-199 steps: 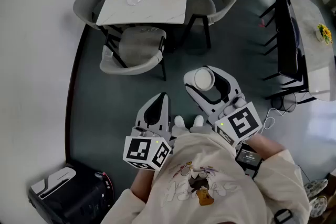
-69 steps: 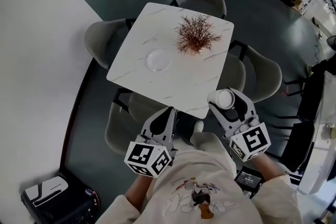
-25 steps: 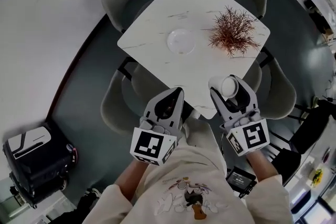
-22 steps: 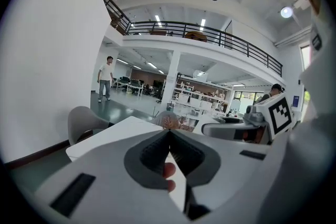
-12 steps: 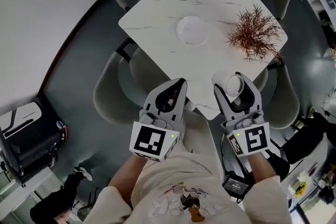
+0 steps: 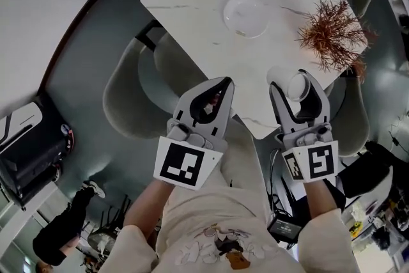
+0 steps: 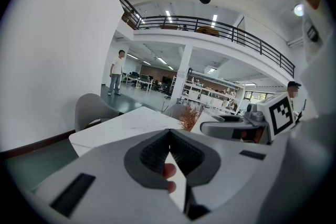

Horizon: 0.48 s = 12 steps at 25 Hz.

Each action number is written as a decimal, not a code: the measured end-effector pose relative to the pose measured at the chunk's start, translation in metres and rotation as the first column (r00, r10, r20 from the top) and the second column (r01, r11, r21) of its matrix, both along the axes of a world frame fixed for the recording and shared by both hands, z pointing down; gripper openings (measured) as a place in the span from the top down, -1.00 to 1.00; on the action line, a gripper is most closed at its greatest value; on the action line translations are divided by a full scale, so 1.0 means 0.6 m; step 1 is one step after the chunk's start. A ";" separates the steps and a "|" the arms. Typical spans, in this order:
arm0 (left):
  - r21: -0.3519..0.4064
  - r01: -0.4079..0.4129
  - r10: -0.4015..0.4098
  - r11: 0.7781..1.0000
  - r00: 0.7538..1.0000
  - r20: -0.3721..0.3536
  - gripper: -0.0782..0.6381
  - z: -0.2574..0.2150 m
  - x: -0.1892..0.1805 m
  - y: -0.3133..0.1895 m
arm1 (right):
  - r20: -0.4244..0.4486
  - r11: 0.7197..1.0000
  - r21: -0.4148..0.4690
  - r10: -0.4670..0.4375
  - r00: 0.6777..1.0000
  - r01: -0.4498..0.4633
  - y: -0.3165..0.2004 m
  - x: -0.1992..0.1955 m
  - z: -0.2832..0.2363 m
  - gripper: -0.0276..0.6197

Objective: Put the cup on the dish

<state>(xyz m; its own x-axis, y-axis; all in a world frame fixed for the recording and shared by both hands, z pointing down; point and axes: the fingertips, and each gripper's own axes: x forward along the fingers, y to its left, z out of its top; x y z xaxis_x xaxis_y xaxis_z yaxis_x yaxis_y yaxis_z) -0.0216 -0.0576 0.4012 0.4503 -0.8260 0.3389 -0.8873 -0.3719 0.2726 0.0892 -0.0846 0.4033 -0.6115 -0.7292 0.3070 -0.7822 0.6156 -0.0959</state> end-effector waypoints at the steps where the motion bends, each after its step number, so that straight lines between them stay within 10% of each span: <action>1: -0.004 0.000 0.000 1.000 1.000 0.001 0.77 0.009 -0.002 0.000 | -0.004 1.000 0.001 -0.001 1.000 0.001 -0.004 -0.003 0.008 0.09; 12: -0.021 -0.032 0.033 0.999 0.996 0.077 0.77 0.089 -0.017 -0.031 | -0.018 1.000 -0.020 0.006 1.000 -0.006 -0.056 -0.031 0.091 0.09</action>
<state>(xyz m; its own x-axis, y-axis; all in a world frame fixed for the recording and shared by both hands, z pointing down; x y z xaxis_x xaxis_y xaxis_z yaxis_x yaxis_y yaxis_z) -0.0319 -0.0760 0.4543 0.4486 -0.8042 0.3900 -0.8936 -0.3961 0.2110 0.0708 -0.1184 0.4576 -0.6013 -0.7266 0.3324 -0.7877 0.6087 -0.0945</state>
